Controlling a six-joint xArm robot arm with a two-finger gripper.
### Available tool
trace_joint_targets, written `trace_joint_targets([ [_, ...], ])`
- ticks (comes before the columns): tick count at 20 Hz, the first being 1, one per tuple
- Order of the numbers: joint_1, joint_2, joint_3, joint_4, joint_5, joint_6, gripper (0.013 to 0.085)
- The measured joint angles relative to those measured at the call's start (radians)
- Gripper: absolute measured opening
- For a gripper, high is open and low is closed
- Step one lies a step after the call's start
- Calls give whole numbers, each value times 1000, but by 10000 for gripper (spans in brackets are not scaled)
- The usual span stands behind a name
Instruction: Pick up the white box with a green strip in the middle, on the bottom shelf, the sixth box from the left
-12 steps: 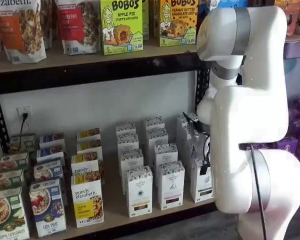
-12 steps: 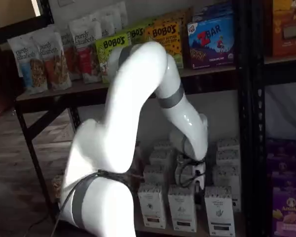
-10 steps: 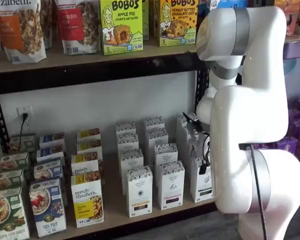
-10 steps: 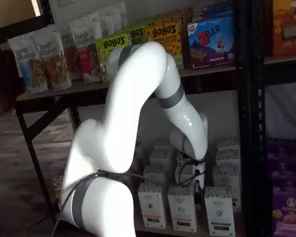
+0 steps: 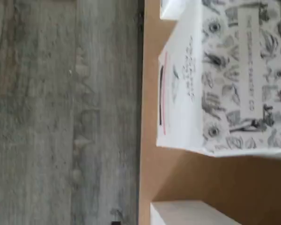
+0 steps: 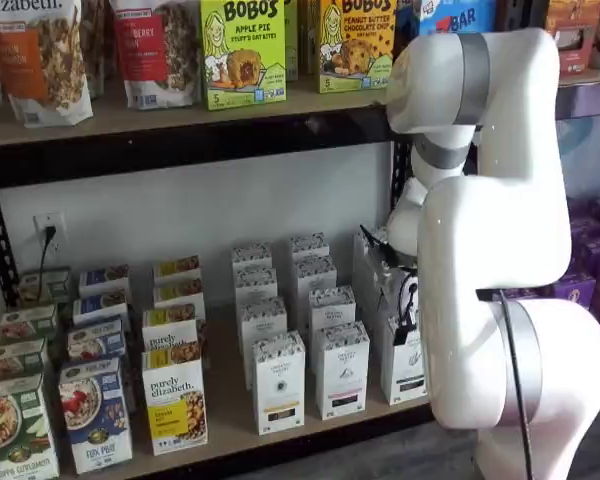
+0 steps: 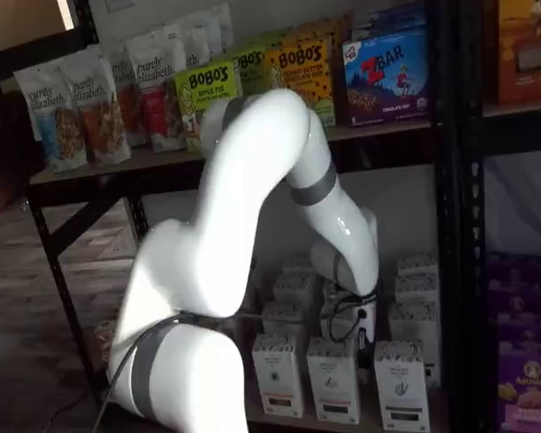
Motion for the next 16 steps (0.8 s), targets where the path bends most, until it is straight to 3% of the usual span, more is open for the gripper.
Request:
trace_joint_targets([
  [5, -9, 63, -65, -66, -20, 51, 850],
  [12, -21, 138, -172, -158, 18, 126, 850],
  [16, -33, 169, -233, -285, 82, 232, 850],
])
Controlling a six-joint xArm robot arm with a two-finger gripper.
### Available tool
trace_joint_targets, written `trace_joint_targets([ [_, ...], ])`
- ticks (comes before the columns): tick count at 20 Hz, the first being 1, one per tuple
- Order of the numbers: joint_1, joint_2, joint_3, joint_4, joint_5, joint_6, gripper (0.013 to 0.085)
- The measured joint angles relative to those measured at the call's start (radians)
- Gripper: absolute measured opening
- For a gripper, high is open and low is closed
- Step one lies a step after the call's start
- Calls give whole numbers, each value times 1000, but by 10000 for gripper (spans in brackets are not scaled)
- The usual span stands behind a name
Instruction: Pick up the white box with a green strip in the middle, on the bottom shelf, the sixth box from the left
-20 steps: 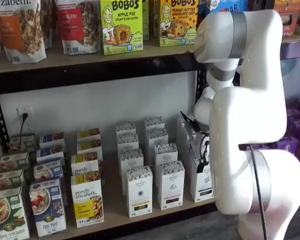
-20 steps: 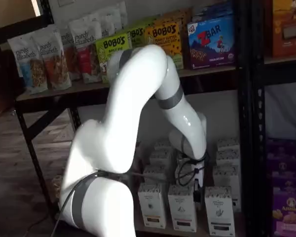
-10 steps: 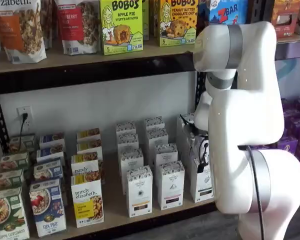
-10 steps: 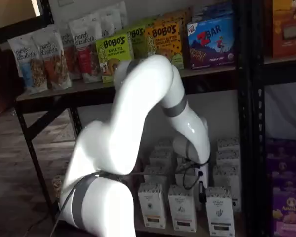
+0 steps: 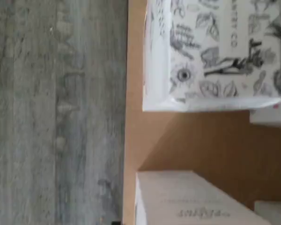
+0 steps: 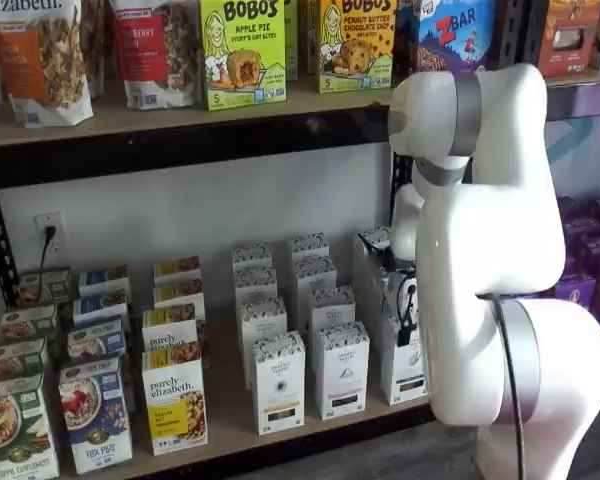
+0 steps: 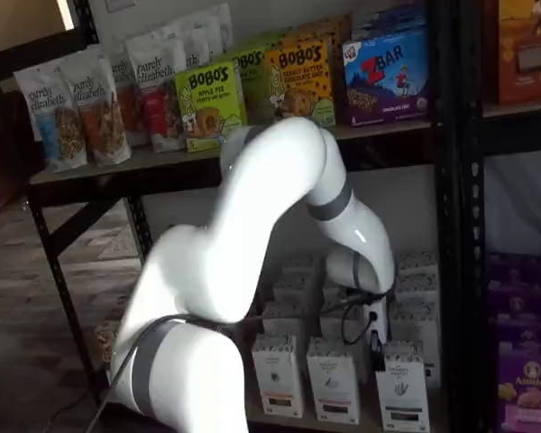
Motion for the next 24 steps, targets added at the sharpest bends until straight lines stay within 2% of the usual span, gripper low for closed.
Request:
trace_joint_targets([
  [4, -6, 24, -36, -114, 32, 97, 850],
  [9, -8, 44, -58, -179, 51, 153, 850],
  [17, -15, 62, -67, -222, 32, 185, 850],
  [24, -16, 83, -81, -214, 11, 176, 850],
])
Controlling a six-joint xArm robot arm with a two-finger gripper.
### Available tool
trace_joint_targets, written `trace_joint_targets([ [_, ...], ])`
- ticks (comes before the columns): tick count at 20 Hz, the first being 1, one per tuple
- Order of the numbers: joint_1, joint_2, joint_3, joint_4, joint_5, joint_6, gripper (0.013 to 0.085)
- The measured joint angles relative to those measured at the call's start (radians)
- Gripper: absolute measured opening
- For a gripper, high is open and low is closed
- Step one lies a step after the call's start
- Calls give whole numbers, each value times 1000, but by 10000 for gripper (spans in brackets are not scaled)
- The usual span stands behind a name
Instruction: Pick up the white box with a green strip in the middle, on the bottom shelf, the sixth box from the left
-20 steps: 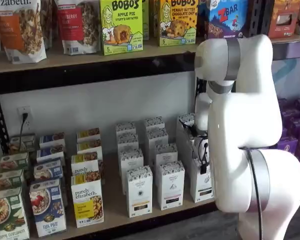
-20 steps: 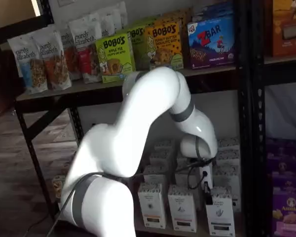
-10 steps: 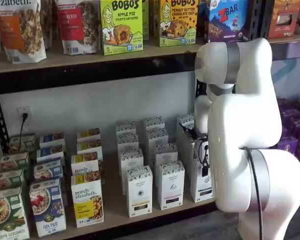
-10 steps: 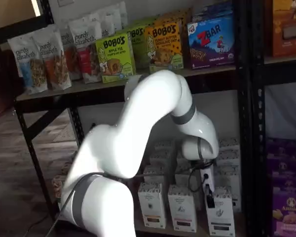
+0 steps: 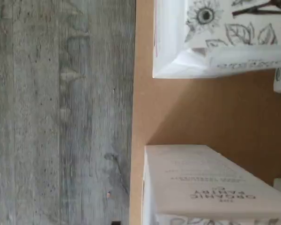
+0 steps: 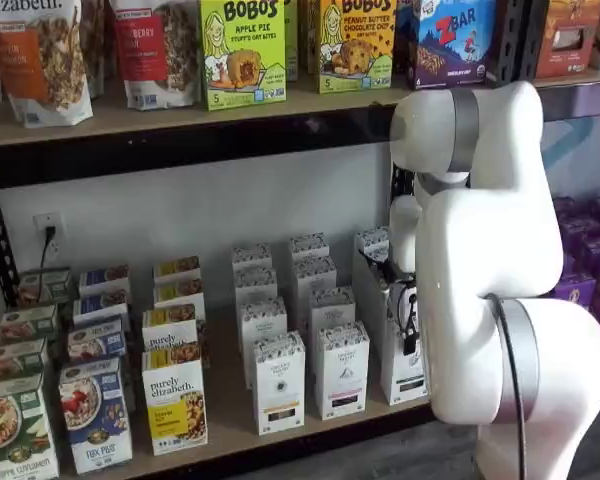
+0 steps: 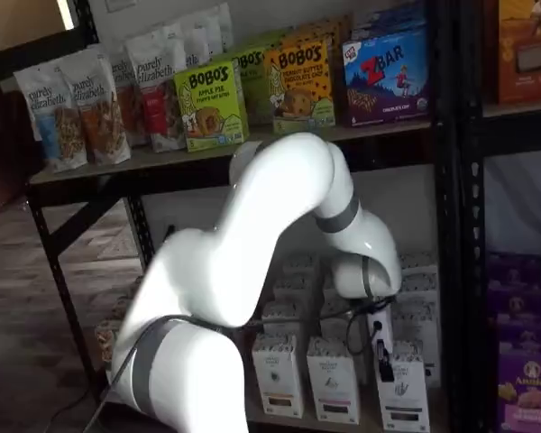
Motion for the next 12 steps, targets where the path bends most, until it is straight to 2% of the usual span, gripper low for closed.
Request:
trace_joint_targets([
  [6, -1, 1, -4, 21, 7, -20, 690],
  [11, -6, -6, 8, 20, -8, -24, 690],
  [12, -7, -7, 11, 23, -8, -27, 650],
])
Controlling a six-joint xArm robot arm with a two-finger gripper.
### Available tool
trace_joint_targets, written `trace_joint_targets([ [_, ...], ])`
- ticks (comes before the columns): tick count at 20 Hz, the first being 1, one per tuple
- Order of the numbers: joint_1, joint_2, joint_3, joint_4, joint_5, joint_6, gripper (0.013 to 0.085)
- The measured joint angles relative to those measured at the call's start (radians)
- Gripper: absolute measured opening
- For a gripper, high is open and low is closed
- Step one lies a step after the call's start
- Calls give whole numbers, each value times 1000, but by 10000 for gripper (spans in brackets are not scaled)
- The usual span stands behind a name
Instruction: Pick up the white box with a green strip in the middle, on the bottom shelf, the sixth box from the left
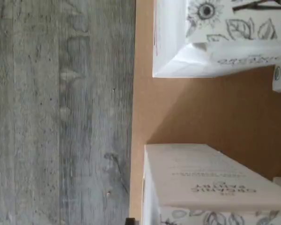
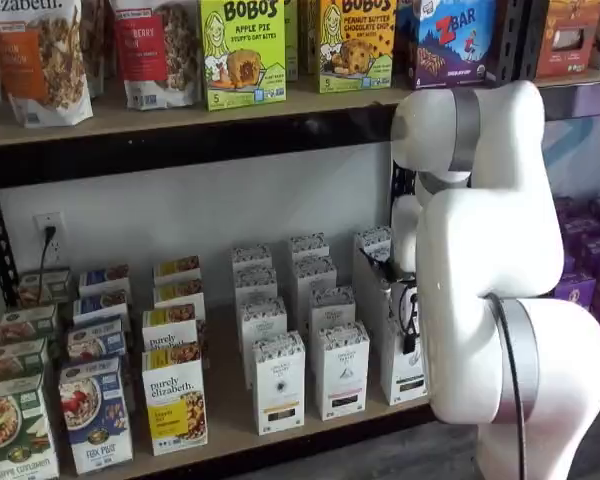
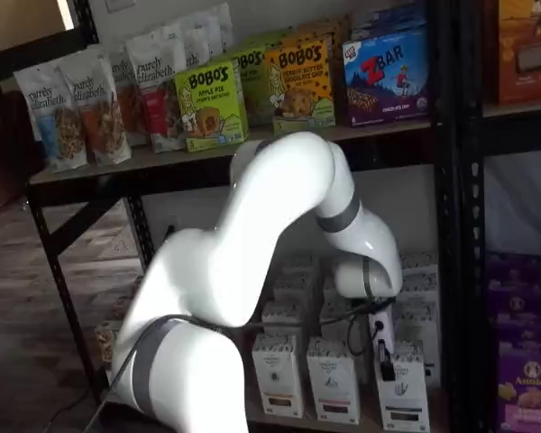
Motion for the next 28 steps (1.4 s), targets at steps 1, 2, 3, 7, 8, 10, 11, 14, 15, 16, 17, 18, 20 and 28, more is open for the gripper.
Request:
trace_joint_targets([
  [1, 0, -2, 2, 3, 0, -3, 650],
  [2, -1, -4, 5, 5, 2, -5, 610],
  [3, -1, -5, 7, 8, 4, -8, 610],
  [7, 0, -11, 14, 24, 7, -22, 490],
  [8, 0, -13, 16, 25, 7, -22, 490],
  [10, 0, -18, 23, 12, 3, -10, 490],
  [11, 0, -20, 28, 1, -1, 0, 490],
  [14, 2, -34, 50, -22, -13, 24, 490],
  [15, 4, -43, 67, -32, -22, 34, 490],
  [16, 5, -53, 83, -46, -26, 49, 490],
  [17, 6, -67, 109, -74, -42, 76, 490],
  [18, 6, -80, 131, -91, -51, 93, 490],
  [20, 7, -118, 194, -136, -76, 139, 490],
  [28, 2, -331, 486, -371, -144, 366, 490],
])
